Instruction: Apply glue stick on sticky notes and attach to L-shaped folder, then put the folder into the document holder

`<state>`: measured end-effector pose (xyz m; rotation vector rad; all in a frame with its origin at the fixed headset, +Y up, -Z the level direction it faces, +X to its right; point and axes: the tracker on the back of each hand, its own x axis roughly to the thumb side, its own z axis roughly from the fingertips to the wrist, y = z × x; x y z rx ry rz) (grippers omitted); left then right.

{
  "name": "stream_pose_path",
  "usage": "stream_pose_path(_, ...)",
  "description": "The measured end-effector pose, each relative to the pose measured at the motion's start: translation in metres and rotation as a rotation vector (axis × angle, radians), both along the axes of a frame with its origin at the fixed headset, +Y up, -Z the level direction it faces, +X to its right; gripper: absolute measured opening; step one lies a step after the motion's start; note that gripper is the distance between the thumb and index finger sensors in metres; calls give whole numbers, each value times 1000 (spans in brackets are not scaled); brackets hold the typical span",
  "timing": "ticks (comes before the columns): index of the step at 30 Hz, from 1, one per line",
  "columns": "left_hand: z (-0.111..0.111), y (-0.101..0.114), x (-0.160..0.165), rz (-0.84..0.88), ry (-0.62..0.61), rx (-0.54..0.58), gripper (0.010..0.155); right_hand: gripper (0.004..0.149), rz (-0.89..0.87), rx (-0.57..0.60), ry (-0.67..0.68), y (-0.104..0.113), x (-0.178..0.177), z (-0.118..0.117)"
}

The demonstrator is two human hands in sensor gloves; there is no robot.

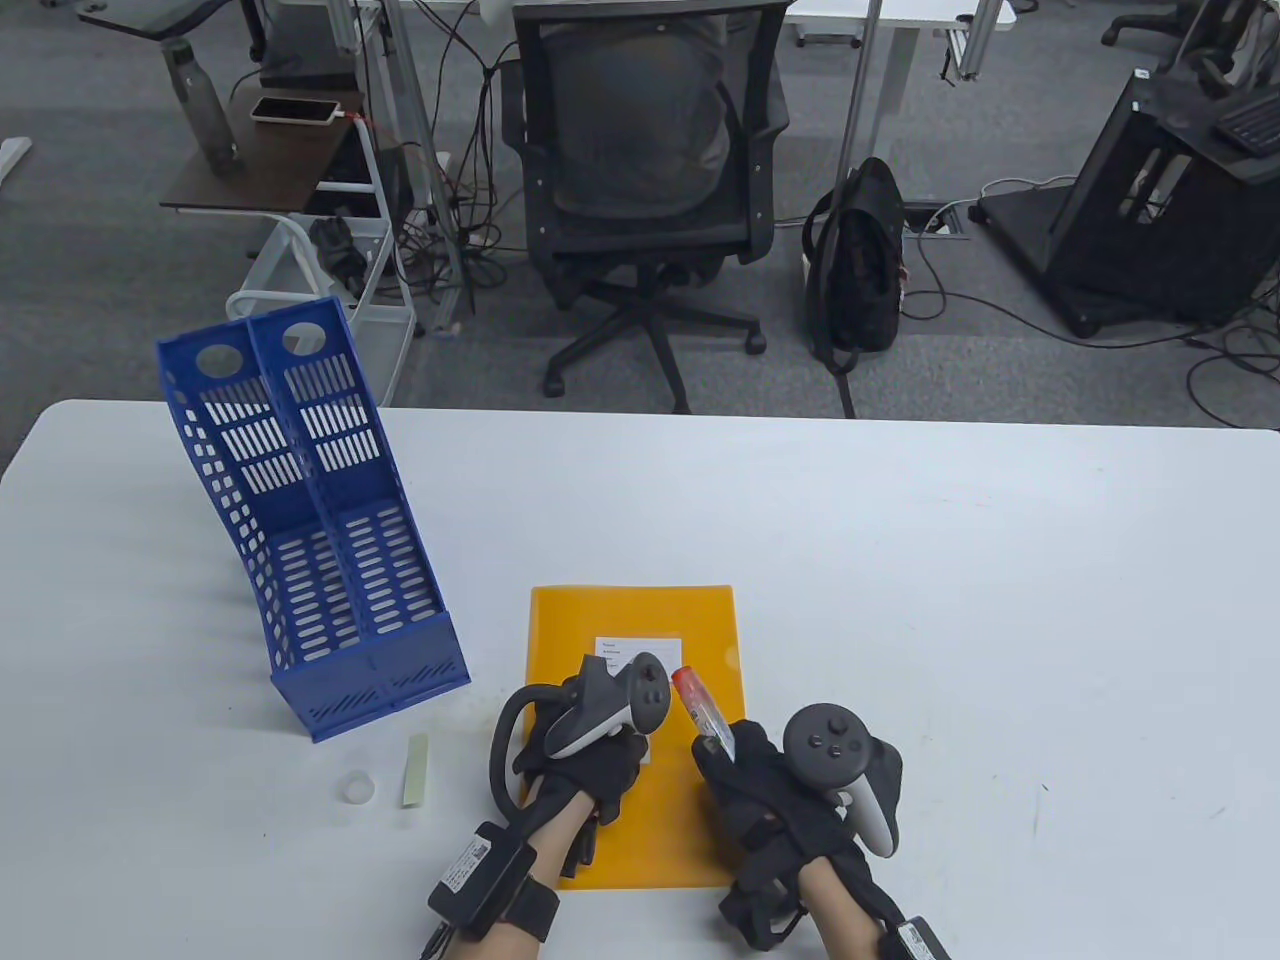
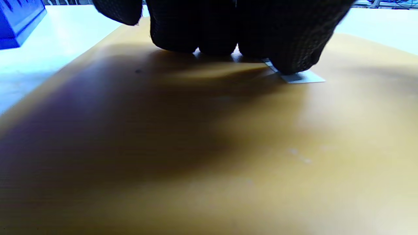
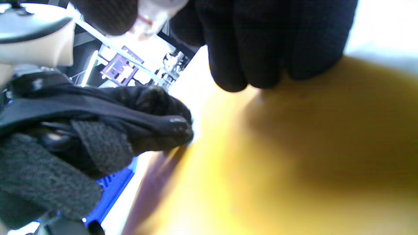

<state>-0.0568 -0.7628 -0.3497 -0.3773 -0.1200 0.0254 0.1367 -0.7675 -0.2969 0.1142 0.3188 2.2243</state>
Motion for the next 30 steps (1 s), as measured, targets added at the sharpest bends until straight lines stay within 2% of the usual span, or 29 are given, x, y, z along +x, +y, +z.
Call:
stream_pose_path(9, -5, 1, 1, -33, -37, -51, 67, 60, -3, 2, -6, 0, 1, 0)
stream_pose_path(15, -12, 1, 2, -47, -45, -140, 66, 60, 4, 7, -4, 0, 1, 0)
stream_pose_path(20, -14, 2, 4, -61, -49, -149, 66, 60, 1, 6, -6, 0, 1, 0)
stream_pose_path(26, -14, 2, 4, -46, -49, -157, 73, 60, 2, 7, -7, 0, 1, 0)
stream_pose_path(30, -14, 1, 4, -59, -62, -179, 68, 60, 4, 9, -7, 0, 1, 0)
